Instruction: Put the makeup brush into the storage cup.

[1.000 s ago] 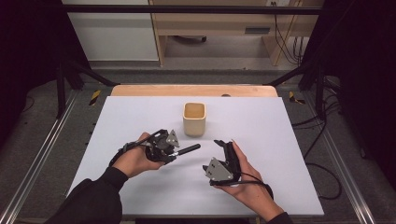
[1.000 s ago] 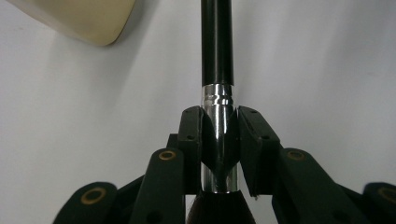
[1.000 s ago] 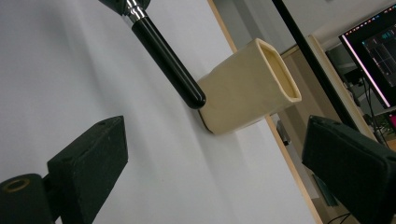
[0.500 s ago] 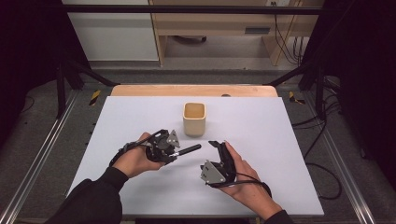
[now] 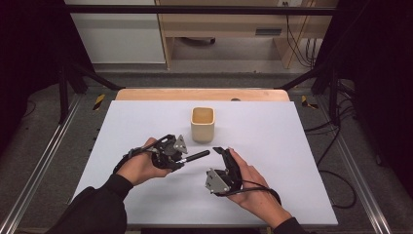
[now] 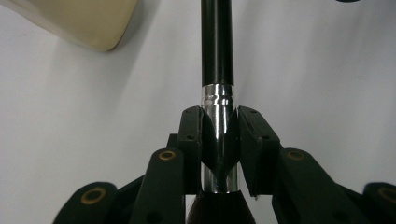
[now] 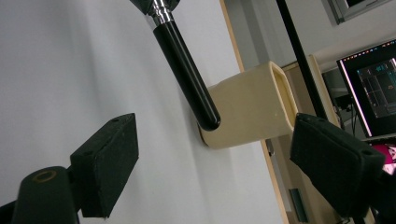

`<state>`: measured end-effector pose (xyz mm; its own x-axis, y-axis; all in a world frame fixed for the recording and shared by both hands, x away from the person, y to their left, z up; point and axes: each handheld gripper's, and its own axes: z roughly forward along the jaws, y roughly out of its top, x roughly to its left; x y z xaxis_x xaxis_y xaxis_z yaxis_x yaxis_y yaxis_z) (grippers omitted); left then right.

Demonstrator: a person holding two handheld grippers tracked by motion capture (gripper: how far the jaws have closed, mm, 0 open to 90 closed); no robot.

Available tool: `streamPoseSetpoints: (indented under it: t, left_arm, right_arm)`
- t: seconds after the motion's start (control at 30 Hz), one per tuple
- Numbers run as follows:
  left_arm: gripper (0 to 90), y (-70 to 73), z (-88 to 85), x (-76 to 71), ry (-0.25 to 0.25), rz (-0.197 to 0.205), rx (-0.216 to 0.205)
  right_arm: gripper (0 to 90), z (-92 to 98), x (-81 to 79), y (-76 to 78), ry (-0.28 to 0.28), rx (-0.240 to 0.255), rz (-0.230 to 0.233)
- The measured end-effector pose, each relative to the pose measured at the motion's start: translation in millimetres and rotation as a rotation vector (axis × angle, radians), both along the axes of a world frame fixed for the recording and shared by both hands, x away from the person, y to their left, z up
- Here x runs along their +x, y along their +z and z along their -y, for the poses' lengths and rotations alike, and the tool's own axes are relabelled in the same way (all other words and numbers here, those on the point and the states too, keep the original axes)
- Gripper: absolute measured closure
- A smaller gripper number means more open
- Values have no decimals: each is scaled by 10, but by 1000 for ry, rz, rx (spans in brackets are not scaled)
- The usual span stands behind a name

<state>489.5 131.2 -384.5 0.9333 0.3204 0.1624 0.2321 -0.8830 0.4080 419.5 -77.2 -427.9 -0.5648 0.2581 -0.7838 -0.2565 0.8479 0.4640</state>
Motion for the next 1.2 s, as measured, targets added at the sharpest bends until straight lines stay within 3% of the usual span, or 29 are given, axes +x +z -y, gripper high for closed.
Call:
streamPoseSetpoints:
  t: [0.4,0.53,1.03,1.2]
  left_arm:
    - [714,19,2,-8,2,5,-2]
    - [714,19,9,-11,1,1,-3]
    - [714,-2,40,-16,-10,0,3]
    - [714,5,52,-20,-11,0,-2]
  right_arm:
    - [182,-58,7,-10,22,-40,44]
    - [194,-82,8,-22,18,-76,57]
    - [261,-152,20,-20,18,-102,91]
    - [287,-198,25,-22,35,-131,108]
